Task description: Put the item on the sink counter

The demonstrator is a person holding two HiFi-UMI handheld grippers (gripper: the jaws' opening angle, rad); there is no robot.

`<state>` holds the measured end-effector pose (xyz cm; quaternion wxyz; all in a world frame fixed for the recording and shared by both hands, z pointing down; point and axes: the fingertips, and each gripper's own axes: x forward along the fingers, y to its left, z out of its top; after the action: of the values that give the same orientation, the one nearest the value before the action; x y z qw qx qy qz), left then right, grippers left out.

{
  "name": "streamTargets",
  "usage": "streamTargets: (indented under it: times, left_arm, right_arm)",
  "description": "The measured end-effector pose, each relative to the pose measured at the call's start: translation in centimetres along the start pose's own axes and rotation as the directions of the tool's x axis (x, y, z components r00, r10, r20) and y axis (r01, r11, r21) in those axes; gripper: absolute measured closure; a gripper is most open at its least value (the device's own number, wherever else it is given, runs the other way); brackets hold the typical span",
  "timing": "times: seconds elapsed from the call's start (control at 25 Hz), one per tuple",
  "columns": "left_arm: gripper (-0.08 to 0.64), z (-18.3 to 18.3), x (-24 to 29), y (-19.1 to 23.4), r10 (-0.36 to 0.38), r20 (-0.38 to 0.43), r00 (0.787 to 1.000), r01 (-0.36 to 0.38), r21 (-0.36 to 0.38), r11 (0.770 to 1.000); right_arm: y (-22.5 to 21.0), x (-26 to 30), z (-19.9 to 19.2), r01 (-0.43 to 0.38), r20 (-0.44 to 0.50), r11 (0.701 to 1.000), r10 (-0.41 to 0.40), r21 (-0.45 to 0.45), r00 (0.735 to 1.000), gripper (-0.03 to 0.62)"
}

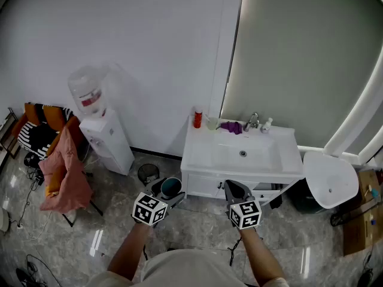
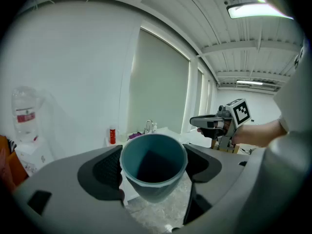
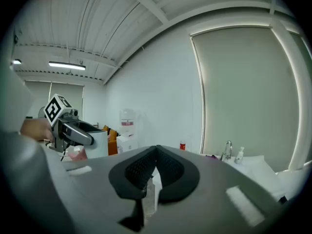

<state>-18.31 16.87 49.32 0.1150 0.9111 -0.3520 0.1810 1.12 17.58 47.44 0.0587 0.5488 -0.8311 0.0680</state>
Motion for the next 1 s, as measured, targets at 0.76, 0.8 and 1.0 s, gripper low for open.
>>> streamTargets:
  times: [0.76, 0.8, 1.0]
  left_arm:
    - [0.175, 0.0, 1.1, -1.2, 0.012, -0.005, 1.0, -0.012, -0.008, 1.0]
    - [0.175, 0.0, 1.3, -1.4, 0.014, -0.006, 1.0, -0.014, -0.01, 1.0]
    - [0.175, -0.3, 2.8, -2.9, 0.026, -0.012, 1.0, -0.026, -0.021, 0.999]
  right_arm:
    - [-1.4, -0.6, -0.8, -0.015, -0.004, 1.0, 0.015, 0.014, 1.0, 0.581]
    - [-1.7, -0.7, -0.9, -0.017, -0.006, 1.0, 0.017, 0.014, 1.0, 0.581]
    - [-3.5, -1.3, -1.7, -0.032, -0.016, 0.999, 0.032, 0.009, 0.999, 0.581]
